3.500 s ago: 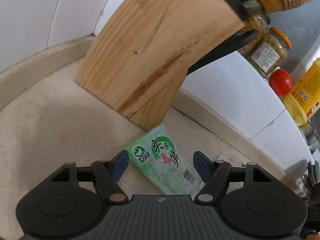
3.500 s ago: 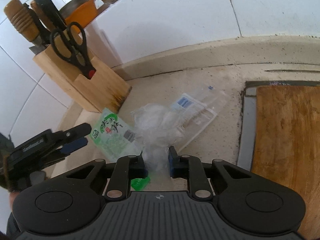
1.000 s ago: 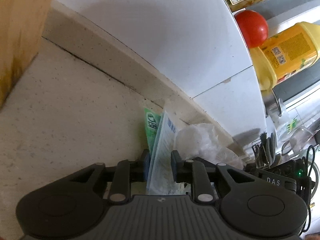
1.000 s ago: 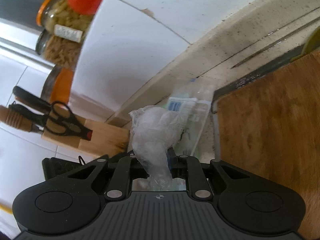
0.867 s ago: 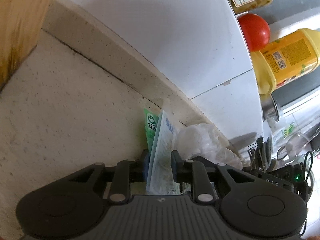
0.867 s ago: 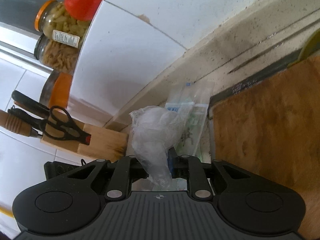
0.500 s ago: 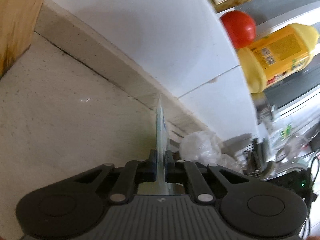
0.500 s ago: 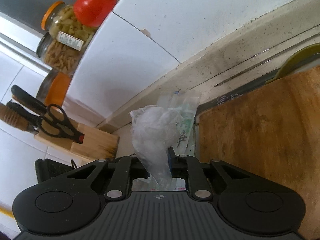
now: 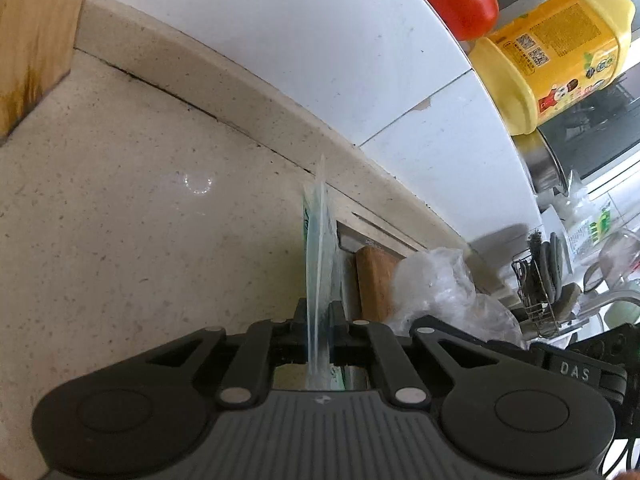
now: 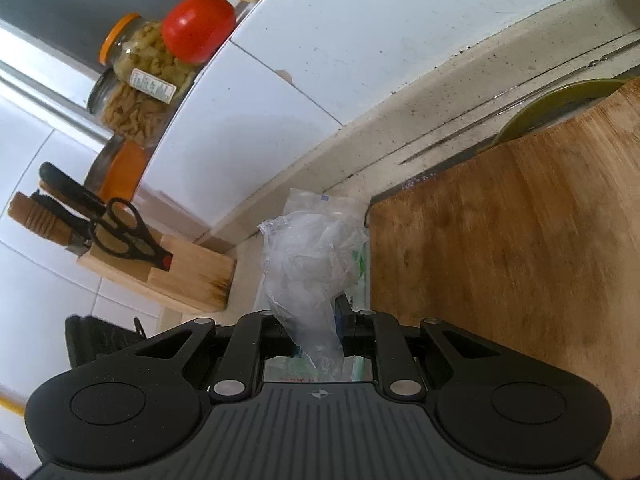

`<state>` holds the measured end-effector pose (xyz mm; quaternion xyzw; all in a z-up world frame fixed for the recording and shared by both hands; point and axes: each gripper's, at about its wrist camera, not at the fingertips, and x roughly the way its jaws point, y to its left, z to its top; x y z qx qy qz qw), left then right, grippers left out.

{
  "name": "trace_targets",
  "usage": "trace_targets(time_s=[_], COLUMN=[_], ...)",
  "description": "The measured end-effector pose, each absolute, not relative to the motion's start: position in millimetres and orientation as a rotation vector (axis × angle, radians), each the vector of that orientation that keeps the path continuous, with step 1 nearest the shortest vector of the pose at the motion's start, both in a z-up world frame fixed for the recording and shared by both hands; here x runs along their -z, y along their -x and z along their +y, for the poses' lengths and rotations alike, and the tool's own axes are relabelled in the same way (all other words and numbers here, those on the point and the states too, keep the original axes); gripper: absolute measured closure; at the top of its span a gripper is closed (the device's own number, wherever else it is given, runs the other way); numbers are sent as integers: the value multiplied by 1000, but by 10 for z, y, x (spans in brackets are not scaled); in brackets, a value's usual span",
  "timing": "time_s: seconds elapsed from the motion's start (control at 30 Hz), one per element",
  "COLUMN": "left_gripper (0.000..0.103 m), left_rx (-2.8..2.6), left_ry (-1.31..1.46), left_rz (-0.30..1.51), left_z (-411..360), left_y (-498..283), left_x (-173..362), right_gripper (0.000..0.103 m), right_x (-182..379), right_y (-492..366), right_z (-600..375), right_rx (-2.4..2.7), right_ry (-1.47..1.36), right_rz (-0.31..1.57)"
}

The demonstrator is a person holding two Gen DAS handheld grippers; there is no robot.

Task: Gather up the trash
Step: 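Grasp the green-labelled plastic package with the left tool while the right tool holds the bag, then lift the package with the left tool while the right tool lifts the bag toward the bin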

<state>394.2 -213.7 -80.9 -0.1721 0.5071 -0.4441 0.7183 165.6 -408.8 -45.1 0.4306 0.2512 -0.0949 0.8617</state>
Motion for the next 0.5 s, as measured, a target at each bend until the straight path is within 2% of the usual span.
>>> trace_targets(time_s=[0.03, 0.07, 0.13, 0.27, 0.5], left_gripper=[101, 101, 102, 103, 103], left_rx=[974, 964, 939, 897, 794], left_ry=[394, 404, 395, 382, 342], left_rz=[1123, 1133, 1142, 1087, 998], left_z=[-2148, -2160, -2151, -1978, -1622], left_y=[-3929, -3912, -3864, -3718, -3442], left_x=[809, 820, 824, 682, 407], right_gripper=[82, 76, 75, 83, 84], right_x=[452, 461, 480, 396, 301], right_y=[-1652, -1659, -1651, -1601, -1566], right_z=[-4086, -4085, -4072, -3973, -3722], right_rx=[189, 176, 172, 202, 158], right_ry=[-902, -905, -920, -834, -748], right_rz=[529, 540, 543, 554, 587])
